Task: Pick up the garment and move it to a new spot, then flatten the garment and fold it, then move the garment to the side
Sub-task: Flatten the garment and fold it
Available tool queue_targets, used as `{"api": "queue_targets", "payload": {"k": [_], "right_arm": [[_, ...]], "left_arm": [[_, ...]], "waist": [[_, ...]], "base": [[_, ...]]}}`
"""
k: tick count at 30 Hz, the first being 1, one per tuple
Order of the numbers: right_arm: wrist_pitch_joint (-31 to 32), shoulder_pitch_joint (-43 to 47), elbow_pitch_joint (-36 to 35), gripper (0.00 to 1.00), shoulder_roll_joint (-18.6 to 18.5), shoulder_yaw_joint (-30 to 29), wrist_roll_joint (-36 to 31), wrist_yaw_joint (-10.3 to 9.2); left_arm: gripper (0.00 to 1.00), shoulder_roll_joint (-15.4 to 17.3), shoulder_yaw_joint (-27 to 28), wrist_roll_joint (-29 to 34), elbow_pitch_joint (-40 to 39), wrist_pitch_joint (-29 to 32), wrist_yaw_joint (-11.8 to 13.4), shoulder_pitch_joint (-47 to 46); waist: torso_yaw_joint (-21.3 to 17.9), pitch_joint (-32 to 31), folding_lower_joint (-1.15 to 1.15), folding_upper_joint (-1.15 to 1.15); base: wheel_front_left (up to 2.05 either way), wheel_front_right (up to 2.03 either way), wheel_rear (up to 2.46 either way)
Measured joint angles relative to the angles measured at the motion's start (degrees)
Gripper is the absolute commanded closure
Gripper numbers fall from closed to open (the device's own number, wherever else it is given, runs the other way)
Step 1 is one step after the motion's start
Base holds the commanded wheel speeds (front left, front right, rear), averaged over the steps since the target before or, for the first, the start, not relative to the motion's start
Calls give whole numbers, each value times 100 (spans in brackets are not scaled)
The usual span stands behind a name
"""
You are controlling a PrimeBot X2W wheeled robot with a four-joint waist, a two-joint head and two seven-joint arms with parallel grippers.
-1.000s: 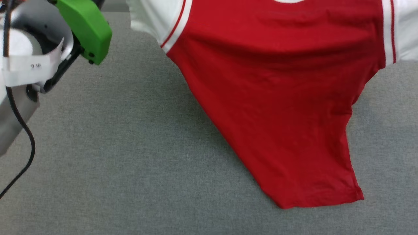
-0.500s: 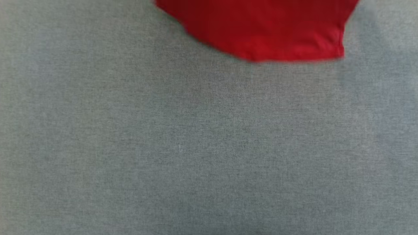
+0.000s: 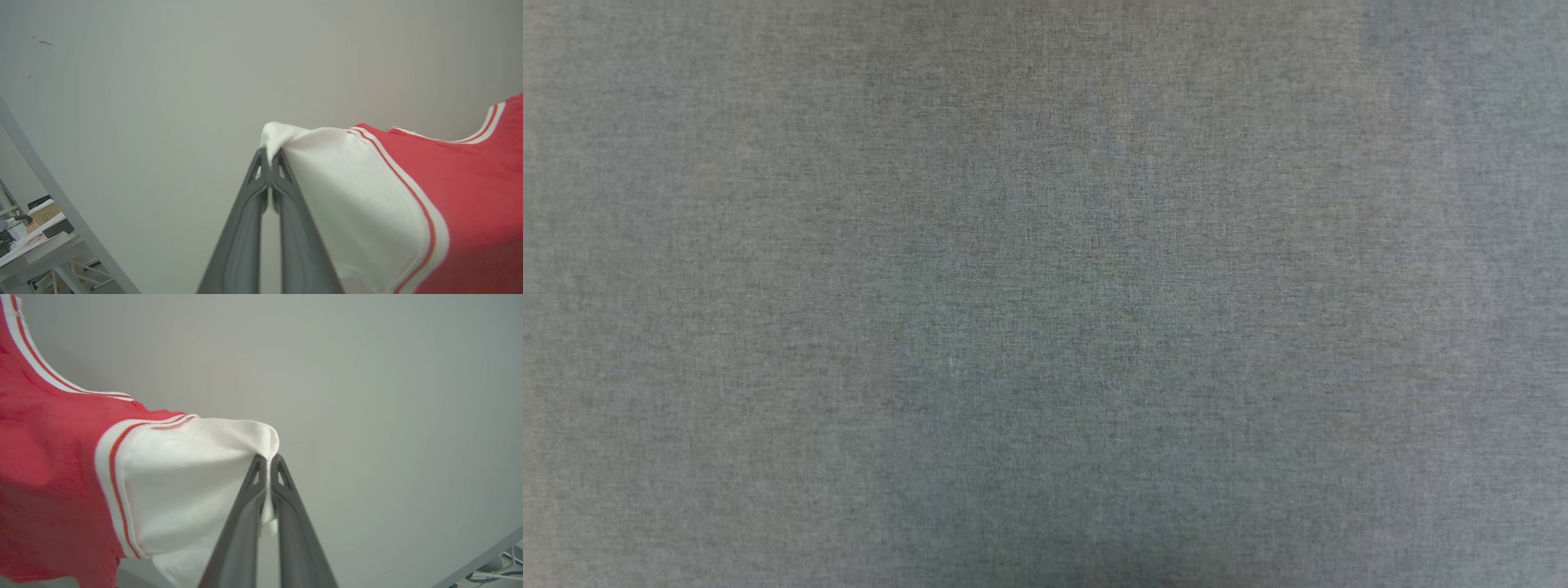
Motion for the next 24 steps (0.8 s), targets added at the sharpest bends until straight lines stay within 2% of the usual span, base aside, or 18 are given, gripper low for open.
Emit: {"api": "queue_targets", "payload": {"k": [7, 14, 18, 24], "right_arm": [[-467, 157, 441, 100, 214, 501, 323, 0], [-918, 1125, 442, 100, 318, 983, 733, 0], [-1169, 1767, 280, 100, 225, 1165, 1006, 0], [-1440, 2878, -49, 100, 48, 1457, 1324, -1]], "left_arm": [[100, -146, -96, -111, 564, -423, -127, 310], [100, -265, -257, -299, 723, -1002, -181, 1444], [100, -260, -221, -433, 535, -1162, -167, 2210], [100, -104, -116, -608, -129, -1235, 59, 3529]], "waist": [[-49, 152, 0, 0], [-80, -99, 0, 0], [-64, -340, 0, 0], [-31, -759, -1, 0]], "base": [[0, 0, 0], [0, 0, 0], [0, 0, 0], [0, 0, 0]]}}
